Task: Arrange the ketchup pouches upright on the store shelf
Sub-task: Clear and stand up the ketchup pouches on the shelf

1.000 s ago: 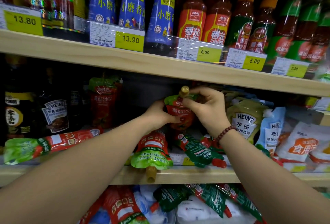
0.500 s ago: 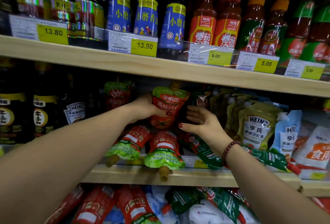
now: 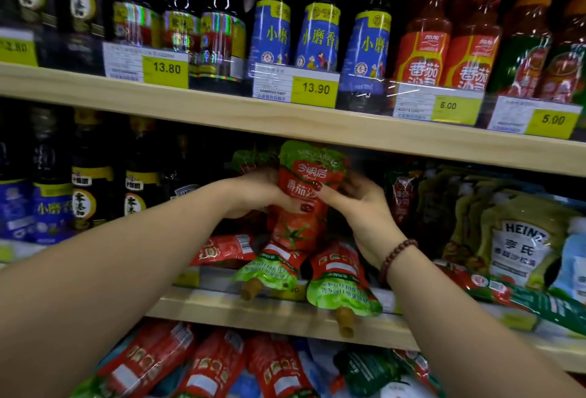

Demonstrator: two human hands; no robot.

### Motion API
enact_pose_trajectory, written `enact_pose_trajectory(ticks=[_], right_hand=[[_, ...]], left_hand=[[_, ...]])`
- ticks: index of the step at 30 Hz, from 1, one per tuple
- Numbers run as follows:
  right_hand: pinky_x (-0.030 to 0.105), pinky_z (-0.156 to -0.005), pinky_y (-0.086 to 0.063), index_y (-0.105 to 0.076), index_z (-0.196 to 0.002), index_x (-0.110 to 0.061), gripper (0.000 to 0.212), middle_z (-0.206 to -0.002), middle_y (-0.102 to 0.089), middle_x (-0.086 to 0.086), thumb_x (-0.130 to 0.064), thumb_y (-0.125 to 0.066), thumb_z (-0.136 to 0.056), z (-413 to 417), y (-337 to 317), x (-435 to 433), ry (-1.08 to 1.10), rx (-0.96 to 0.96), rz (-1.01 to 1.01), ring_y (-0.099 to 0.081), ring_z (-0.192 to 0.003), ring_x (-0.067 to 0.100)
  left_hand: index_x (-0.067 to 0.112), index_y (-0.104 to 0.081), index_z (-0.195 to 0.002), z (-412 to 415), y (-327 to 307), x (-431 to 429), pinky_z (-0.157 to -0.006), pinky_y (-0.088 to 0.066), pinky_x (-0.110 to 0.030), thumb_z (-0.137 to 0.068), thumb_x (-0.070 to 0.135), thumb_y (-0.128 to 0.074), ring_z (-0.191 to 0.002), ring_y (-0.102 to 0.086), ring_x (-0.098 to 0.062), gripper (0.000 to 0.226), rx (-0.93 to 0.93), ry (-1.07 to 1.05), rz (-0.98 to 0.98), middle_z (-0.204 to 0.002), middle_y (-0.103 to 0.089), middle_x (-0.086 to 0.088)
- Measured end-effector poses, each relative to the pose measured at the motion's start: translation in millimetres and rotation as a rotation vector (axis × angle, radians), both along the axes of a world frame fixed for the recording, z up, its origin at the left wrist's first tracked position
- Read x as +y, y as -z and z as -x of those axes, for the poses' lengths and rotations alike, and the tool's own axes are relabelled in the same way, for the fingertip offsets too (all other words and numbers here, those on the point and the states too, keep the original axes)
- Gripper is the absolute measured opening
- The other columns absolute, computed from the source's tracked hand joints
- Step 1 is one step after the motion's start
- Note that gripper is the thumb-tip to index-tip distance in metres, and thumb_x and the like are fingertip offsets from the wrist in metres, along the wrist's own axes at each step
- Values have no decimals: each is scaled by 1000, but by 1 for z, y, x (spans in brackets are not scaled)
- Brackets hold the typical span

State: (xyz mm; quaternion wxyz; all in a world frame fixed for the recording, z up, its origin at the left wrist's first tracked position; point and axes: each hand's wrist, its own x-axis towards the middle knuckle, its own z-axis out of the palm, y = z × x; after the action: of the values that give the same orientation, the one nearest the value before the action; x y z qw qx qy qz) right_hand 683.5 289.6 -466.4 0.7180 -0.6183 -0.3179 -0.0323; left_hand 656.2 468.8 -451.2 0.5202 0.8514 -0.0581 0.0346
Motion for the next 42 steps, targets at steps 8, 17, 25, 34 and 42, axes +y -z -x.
enact_pose_trajectory(ticks=[8, 17, 25, 34, 42], right_hand=[[25, -69, -58, -69, -87, -20, 19, -89, -74, -2, -8, -74, -73, -11, 0, 7, 83, 75, -56, -71, -85, 13], [28, -65, -53, -63, -90, -22, 20, -92, -69, -3, -12, -72, -76, -42, -7, 9, 238, 283, -161, -66, -82, 11], [16, -44, -49, -62, -83, -18, 20, -78, -64, -3, -2, -71, -75, -72, -7, 41, 345, 130, -100, -61, -60, 2], [29, -71, -57, -66, -100, 0, 25, -96, -66, 14, 4, -70, -75, -98, 27, 56, 303, 122, 69, -64, -80, 21], [30, -80, -53, -64, -107, -16, 36, -105, -67, 3, -7, -75, -73, -104, 27, 46, 115, 104, 294, -65, -92, 14]], left_hand=[[23, -65, -107, 2, 24, 0, -77, -51, -15, -73, 11, -76, -94, -66, -5, 37, -84, 6, 90, -104, -70, 4], [23, -39, -139, 34, 69, 13, -84, -39, -2, -65, 29, -83, -107, -52, 2, 87, -94, -28, -242, -120, -52, 13], [32, -68, -106, 46, 84, 7, -94, -44, -21, -64, 45, -75, -106, -52, 3, 45, -252, -91, -289, -112, -57, 17], [39, -65, -103, 47, 92, 8, -91, -46, -28, -55, 64, -62, -104, -53, 6, 54, -292, -105, -310, -109, -56, 25], [45, -62, -102, 46, 95, 9, -87, -47, -26, -55, 68, -60, -100, -53, 10, 53, -296, -119, -330, -108, -52, 33]])
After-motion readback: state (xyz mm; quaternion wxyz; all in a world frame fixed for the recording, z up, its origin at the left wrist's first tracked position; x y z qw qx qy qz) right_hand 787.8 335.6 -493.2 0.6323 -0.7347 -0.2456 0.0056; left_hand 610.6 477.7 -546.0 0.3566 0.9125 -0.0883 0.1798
